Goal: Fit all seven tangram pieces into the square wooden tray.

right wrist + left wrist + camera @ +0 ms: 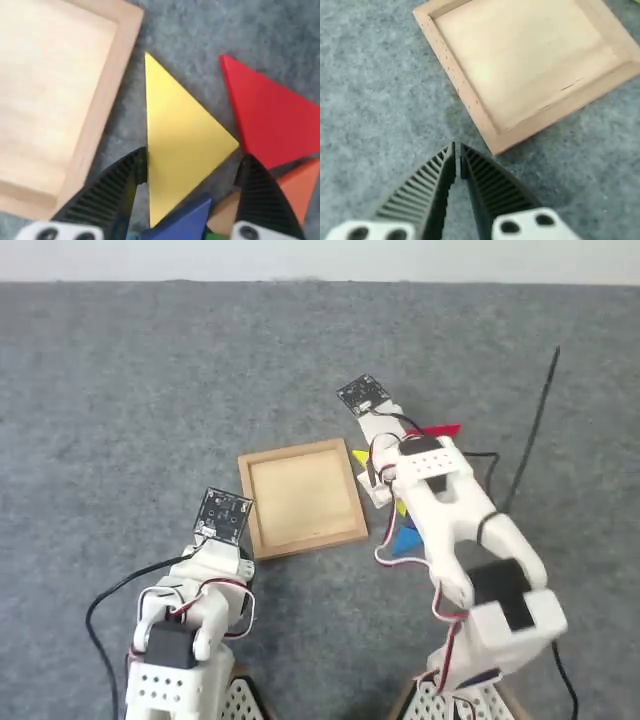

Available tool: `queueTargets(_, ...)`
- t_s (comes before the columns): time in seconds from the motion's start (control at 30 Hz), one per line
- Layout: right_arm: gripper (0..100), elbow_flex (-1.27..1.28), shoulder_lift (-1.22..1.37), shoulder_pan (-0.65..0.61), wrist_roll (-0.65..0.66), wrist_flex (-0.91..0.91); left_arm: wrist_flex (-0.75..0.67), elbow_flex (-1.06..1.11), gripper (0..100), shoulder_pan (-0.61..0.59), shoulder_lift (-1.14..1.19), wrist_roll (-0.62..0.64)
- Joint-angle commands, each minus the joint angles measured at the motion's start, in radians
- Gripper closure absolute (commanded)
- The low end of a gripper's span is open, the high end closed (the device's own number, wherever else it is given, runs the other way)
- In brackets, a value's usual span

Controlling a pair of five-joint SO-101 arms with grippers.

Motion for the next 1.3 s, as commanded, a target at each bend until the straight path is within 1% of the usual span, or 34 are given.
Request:
queueTargets(0.0,72.8,-0.104,0.033,0.012,0.069,0.028,0.005,-0.010,98,-0.005,-0.018,-0.002)
queueTargets(0.23,72.7,-0.180,0.127,-0.004,0.086,0.041,0.005,-0.010,98,-0.005,-0.018,-0.002)
queueTargets(0.37,72.7,-0.198,0.143,-0.007,0.133,0.073,0.005,-0.010,98,-0.005,-0.018,-0.002)
queueTargets(0.6,72.8,-0.204,0.150,-0.008,0.143,0.076,0.005,-0.010,98,-0.005,-0.018,-0.002)
queueTargets(0.7,73.4,-0.204,0.150,-0.010,0.190,0.071,0.005,-0.010,98,-0.005,-0.018,-0.002)
queueTargets(0.77,78.6,-0.198,0.150,-0.010,0.187,0.074,0.005,-0.010,98,-0.005,-0.018,-0.002)
queueTargets(0.87,91.5,-0.198,0.147,-0.004,0.150,0.076,0.005,-0.010,98,-0.005,-0.018,-0.002)
queueTargets(0.9,93.1,-0.198,0.145,-0.002,0.144,0.076,0.005,-0.010,98,-0.005,-0.018,-0.002)
queueTargets(1.07,87.2,-0.196,0.143,0.022,0.133,0.076,0.005,-0.010,98,-0.005,-0.018,-0.002)
queueTargets(1.13,88.5,-0.196,0.142,0.050,0.130,0.076,0.005,-0.010,98,-0.005,-0.018,-0.002)
queueTargets(1.23,92.3,-0.201,0.139,0.114,0.077,0.076,0.005,-0.010,98,-0.005,-0.018,-0.002)
queueTargets(1.27,92.4,-0.203,0.137,0.131,0.077,0.076,0.005,-0.010,98,-0.005,-0.018,-0.002)
